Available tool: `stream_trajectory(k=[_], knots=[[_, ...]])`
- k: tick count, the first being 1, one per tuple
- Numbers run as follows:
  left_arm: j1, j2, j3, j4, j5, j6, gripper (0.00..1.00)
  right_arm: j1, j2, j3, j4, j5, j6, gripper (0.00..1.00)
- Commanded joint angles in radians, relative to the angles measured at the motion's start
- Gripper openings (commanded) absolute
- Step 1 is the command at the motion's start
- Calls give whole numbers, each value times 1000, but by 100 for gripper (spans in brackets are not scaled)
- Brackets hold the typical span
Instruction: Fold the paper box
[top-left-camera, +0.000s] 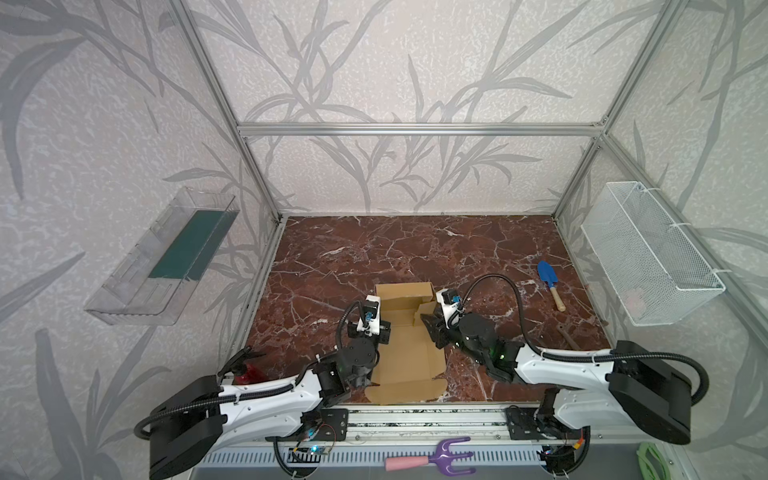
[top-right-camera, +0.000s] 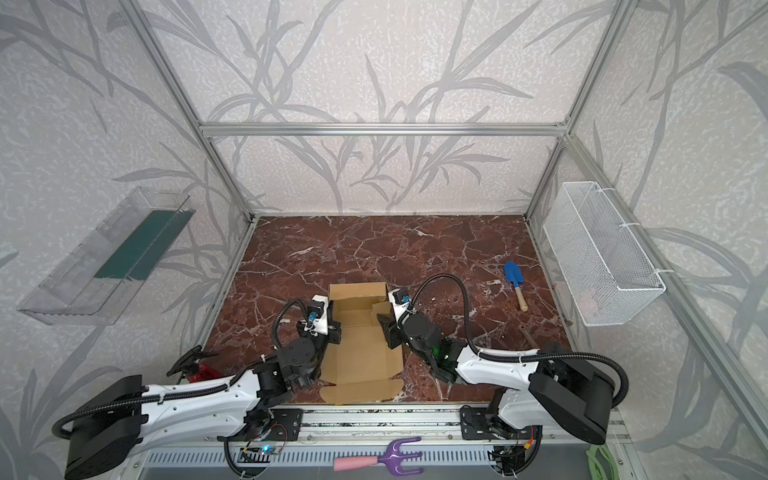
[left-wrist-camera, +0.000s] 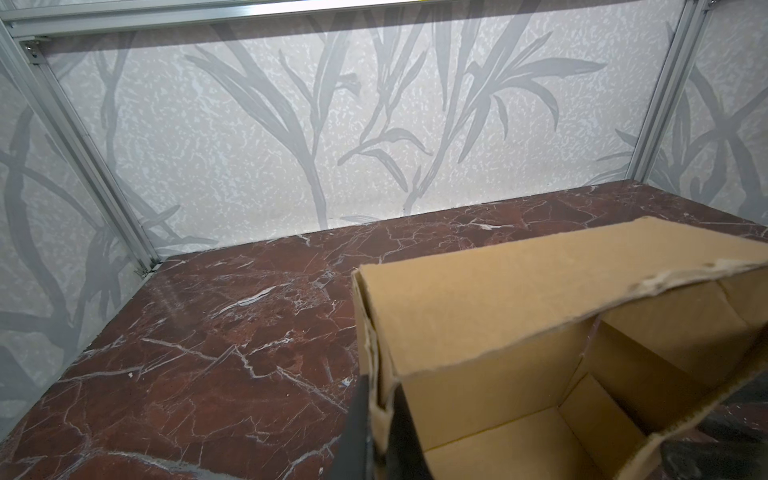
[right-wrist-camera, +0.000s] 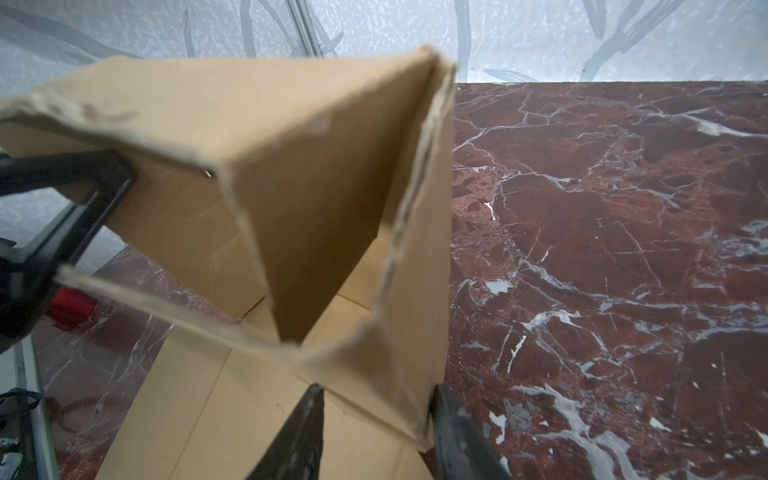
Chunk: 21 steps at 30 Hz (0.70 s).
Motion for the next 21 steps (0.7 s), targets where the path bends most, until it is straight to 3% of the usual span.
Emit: stream_trajectory(k=[1,13,21], knots=[[-7,-2,-37,26,-23,-61,0,-9,30,7,140,-29,-51,43],[-7,140,-100,249,-39,-14,0,-43,137,20,214,-61,-61,44],[-7,179,-107,286,-42,-19,0,-67,200,10,273,-76,-70,43]])
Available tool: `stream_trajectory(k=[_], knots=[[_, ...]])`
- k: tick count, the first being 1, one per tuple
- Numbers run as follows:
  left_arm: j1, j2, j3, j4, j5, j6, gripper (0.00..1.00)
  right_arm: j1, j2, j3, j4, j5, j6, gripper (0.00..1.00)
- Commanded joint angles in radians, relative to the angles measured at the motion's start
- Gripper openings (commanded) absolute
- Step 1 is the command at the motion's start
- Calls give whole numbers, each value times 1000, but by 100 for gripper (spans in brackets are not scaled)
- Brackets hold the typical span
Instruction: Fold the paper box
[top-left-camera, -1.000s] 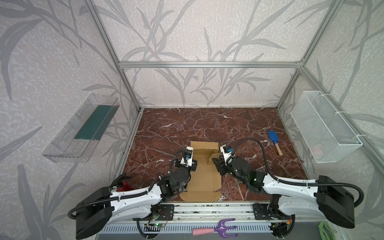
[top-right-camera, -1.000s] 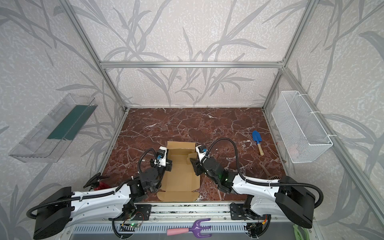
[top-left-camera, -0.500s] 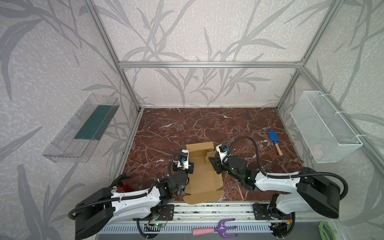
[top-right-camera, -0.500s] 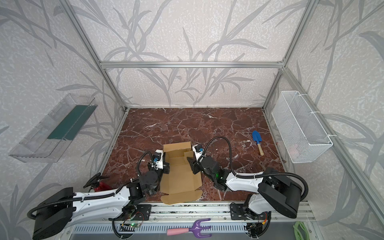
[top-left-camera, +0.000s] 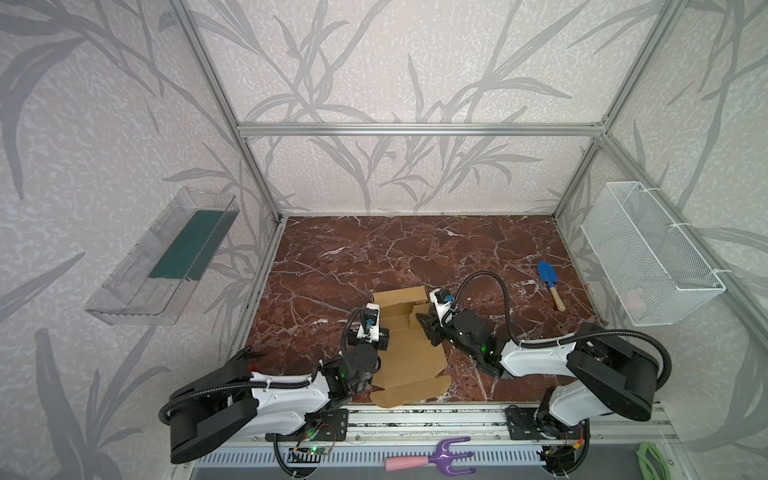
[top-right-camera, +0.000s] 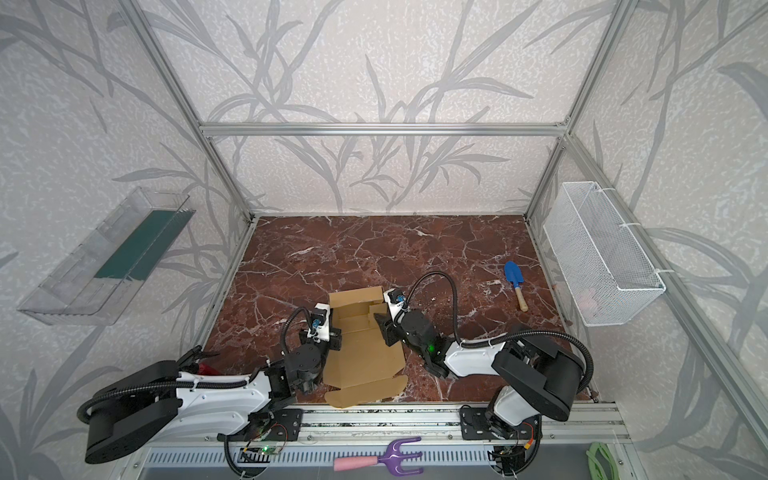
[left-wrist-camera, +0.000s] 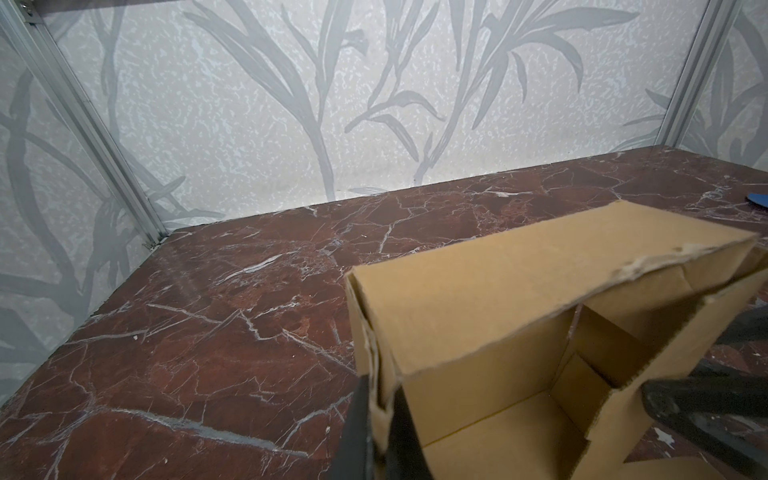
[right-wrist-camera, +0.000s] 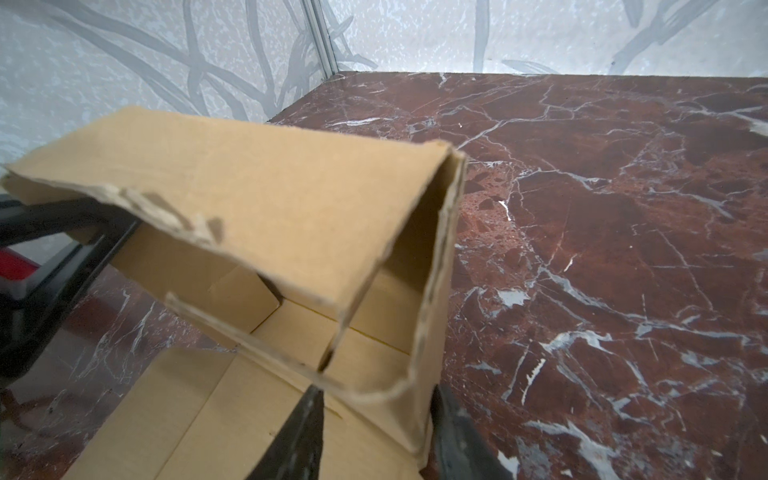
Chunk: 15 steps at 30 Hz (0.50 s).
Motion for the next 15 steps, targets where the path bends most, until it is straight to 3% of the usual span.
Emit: stream_trajectory(k=[1,12,15], knots=[[-7,12,-12,74,-14,-4,0,-14,29,12,82,-4,-16,43],[-7,39,-6,113,-20,-11,0,-30,90,14,158,-24,-34,38],[-7,10,10,57,-32,-53,0,-31,85,11,161,-1,-18,37]])
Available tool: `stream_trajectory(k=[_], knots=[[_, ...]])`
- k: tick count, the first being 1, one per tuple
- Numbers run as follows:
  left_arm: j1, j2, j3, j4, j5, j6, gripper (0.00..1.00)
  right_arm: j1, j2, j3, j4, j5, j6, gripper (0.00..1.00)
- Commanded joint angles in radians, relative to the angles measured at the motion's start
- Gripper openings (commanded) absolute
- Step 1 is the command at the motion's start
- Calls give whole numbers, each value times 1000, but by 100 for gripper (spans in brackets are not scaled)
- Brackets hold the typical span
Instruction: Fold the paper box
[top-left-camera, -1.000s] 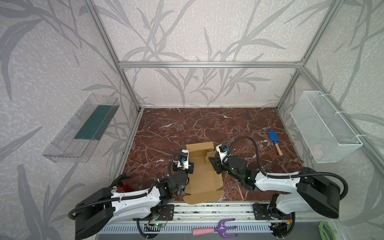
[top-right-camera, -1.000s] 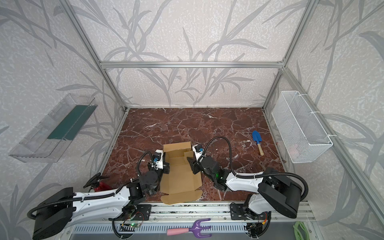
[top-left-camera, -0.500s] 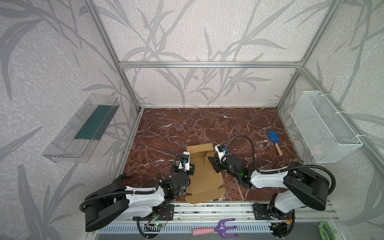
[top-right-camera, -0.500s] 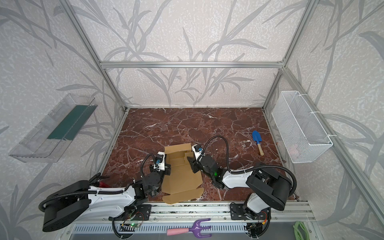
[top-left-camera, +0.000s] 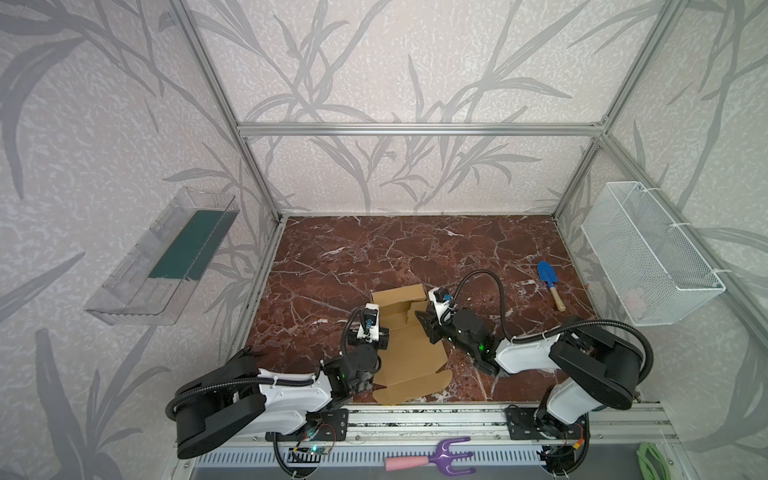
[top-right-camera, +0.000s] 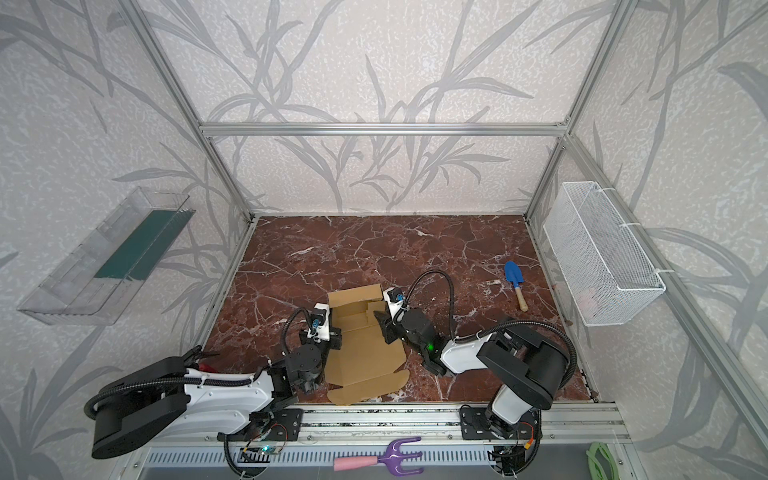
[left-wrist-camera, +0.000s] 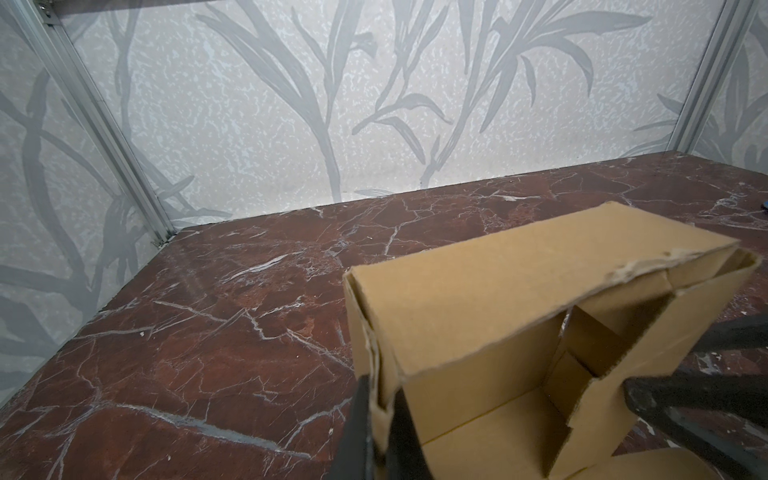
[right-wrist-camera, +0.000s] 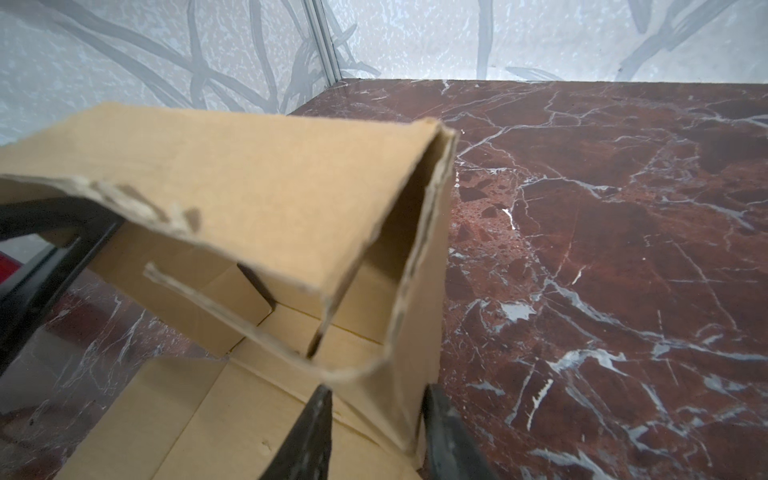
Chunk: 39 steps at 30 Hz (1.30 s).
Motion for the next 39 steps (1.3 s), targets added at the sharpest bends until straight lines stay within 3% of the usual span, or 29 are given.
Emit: stream_trajectory(k=[1,6,14,39], knots=[[-8,-44,26,-36,-11,-72,0,-6,-1,11,54,26,2,38],[-6,-149,94,-314,-5,-237,0,-6,-1,26,48,17,17,39],[-8,-202,79,-408,18,-337,0,-6,-7,14,102,24,18,39],[-7,-213,97,-420,22,-311,0,-6,-19,13,95,103,31,31]])
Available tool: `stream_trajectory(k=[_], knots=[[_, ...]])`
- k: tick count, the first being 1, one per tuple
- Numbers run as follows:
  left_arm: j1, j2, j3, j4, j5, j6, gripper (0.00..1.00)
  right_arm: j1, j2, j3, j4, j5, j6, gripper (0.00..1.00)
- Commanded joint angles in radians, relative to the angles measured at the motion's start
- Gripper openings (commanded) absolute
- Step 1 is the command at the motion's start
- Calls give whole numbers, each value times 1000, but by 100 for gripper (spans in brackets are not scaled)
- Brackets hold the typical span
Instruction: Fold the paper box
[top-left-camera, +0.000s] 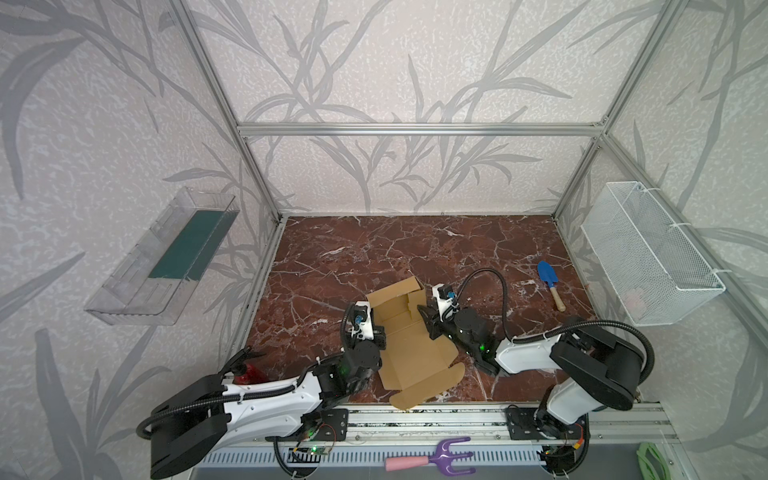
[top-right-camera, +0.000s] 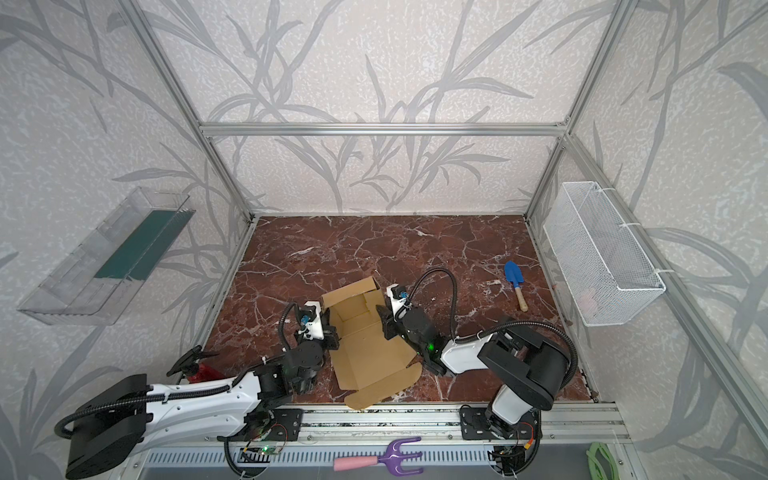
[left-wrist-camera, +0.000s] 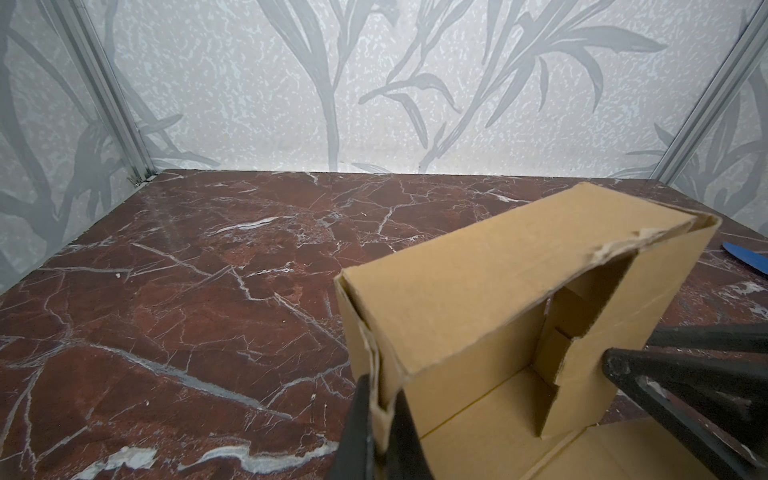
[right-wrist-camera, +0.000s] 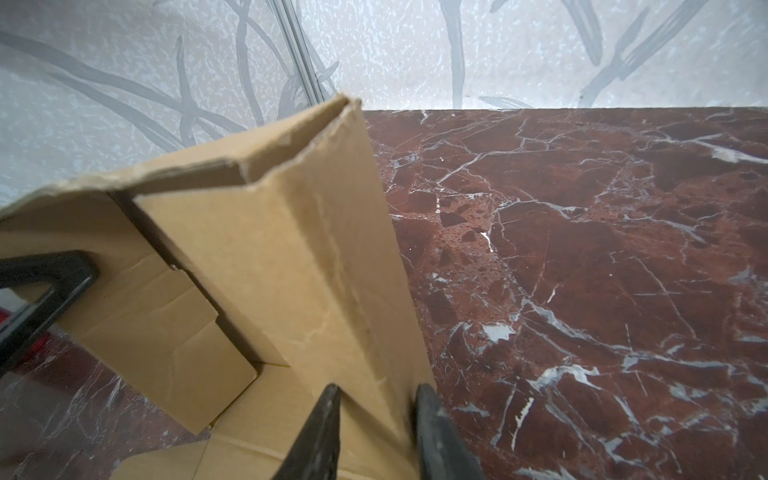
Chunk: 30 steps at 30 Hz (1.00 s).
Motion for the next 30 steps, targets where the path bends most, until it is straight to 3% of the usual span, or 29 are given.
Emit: stream_trajectory(k=[1,22,30], knots=[[-7,-12,37,-11,9,-24,0,-4,-11,16,50,36,3,30],[-7,14,57,-4,30,-21,0,-7,38,44,102,-10,-43,39],[-7,-1,54,-10,24,-20,0,-8,21,45,61,23,-39,32]])
